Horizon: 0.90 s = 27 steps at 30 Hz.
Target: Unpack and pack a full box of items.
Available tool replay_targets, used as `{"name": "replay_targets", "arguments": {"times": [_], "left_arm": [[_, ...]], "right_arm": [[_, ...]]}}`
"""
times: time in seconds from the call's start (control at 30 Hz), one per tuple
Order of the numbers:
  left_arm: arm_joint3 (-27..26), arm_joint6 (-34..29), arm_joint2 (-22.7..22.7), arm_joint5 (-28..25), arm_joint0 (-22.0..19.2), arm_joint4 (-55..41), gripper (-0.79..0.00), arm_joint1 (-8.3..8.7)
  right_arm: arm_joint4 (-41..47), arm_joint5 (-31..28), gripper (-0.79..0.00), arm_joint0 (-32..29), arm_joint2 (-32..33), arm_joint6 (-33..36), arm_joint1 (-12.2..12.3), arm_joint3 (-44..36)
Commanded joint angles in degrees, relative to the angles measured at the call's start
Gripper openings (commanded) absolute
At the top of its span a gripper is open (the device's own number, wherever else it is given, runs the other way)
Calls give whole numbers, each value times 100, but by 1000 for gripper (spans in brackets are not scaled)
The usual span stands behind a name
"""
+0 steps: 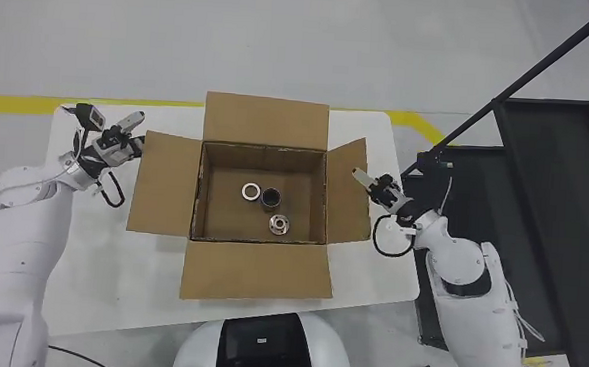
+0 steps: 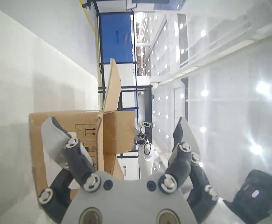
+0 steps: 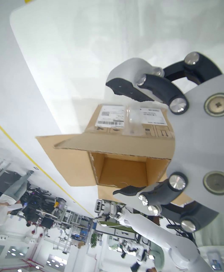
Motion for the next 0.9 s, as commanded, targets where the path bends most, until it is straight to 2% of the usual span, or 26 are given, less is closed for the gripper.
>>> {"name": "replay_targets", "arguments": {"times": [0.0,0.2,0.3,0.4,0.6,0.77,0.87], "left_arm": [[-280,-207,-8,-92,44,-147,0,3],[-1299,-657,-7,49,269,-438,0,33],[-1703,-788,132,229,294,-500,0,15],[-1827,-825,334,350,213,-459,0,-20],[-1361,-915,945,527,-188,-424,0,-181],[-790,-961,1414,509,-526,-445,0,-350],[-550,-769,1656,339,-733,-26,0,-415]], "right_arm": [[169,-344,0,-14,-62,269,18,-50],[443,-1033,0,68,-423,791,59,-216],[200,-1052,0,221,-745,913,66,-224],[-8,-910,0,452,-1146,951,52,-105],[-588,-365,0,849,-1785,918,22,136],[-893,8,0,940,-1956,976,34,75],[-1097,167,0,967,-1960,1059,57,81]]}}
